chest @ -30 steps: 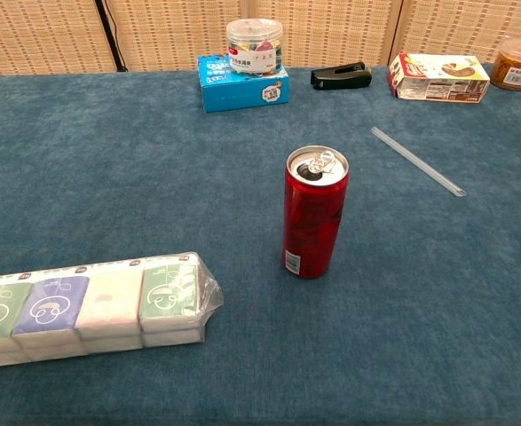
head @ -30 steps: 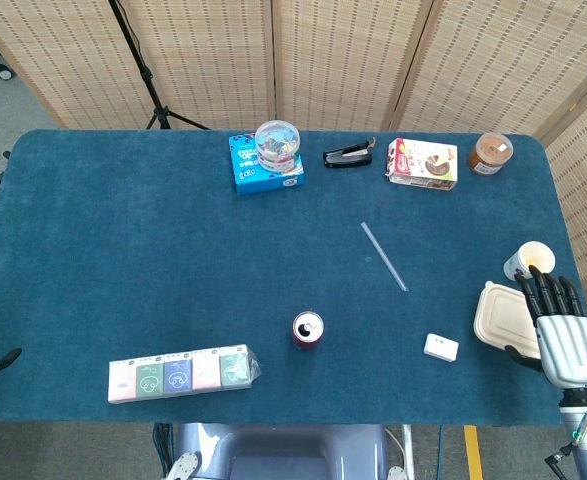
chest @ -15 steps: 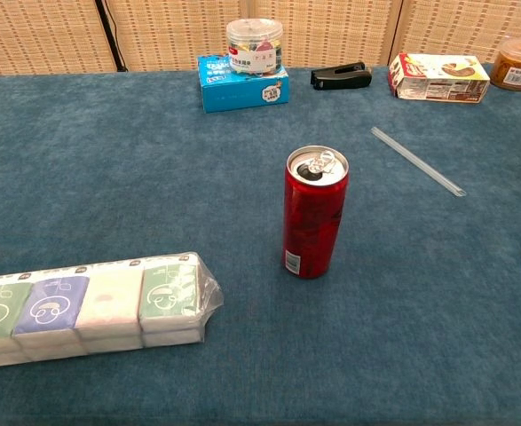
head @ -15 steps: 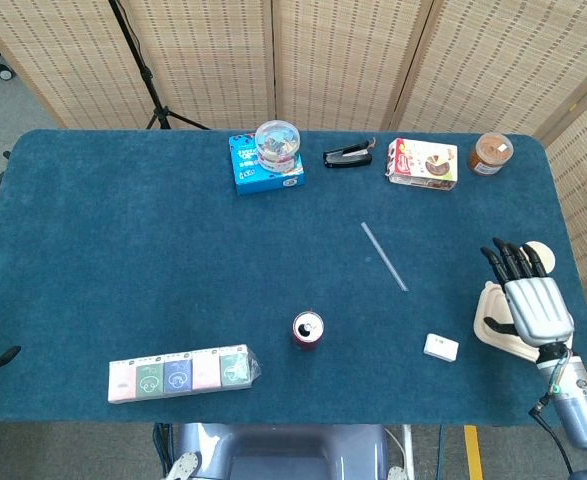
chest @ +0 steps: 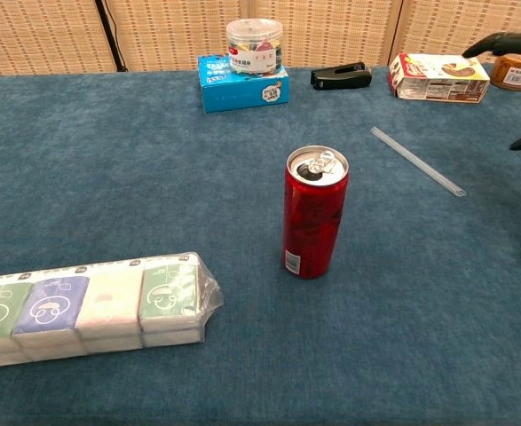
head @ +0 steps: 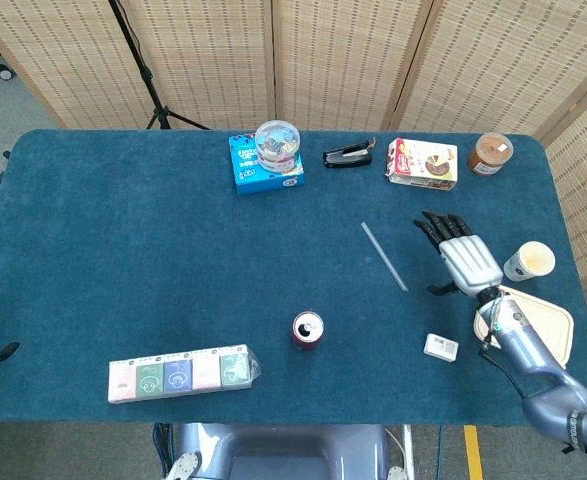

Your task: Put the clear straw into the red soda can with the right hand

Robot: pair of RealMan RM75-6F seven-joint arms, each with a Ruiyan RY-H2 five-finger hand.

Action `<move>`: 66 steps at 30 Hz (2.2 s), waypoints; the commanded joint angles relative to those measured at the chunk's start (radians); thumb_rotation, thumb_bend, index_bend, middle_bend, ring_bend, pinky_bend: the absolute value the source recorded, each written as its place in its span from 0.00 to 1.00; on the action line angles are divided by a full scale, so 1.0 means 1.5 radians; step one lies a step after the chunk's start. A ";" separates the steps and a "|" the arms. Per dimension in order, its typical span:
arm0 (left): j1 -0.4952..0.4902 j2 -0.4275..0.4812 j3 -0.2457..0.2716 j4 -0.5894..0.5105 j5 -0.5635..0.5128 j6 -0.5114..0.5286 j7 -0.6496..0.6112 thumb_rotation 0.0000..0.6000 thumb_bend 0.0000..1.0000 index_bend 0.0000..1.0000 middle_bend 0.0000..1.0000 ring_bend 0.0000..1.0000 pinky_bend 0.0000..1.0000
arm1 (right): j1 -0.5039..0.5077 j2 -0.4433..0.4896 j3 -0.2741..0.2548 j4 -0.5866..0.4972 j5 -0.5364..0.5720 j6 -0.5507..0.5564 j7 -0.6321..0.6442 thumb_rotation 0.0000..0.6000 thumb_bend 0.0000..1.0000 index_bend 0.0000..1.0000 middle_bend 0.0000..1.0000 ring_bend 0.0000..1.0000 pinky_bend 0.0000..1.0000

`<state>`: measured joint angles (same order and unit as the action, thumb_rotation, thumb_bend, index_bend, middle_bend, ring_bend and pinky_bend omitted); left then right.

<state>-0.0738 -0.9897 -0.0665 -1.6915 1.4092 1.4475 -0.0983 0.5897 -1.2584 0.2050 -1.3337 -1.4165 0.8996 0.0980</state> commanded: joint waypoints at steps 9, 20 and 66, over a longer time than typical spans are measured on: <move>-0.007 -0.007 -0.006 -0.008 -0.020 -0.013 0.026 1.00 0.00 0.00 0.00 0.00 0.00 | 0.066 -0.076 -0.013 0.083 0.011 -0.076 0.056 1.00 0.00 0.00 0.00 0.00 0.00; -0.009 -0.012 -0.006 -0.011 -0.022 -0.013 0.042 1.00 0.00 0.00 0.00 0.00 0.00 | 0.091 -0.144 -0.017 0.148 0.019 -0.063 0.016 1.00 0.00 0.00 0.00 0.00 0.00; -0.009 -0.016 -0.012 -0.010 -0.032 -0.013 0.046 1.00 0.00 0.00 0.00 0.00 0.00 | 0.105 -0.230 -0.066 0.340 0.029 -0.054 -0.112 1.00 0.00 0.00 0.00 0.00 0.00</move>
<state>-0.0876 -1.0132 -0.0849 -1.7060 1.3614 1.4285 -0.0304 0.7424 -1.5968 0.1073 -0.8459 -1.3712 0.8144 -0.0495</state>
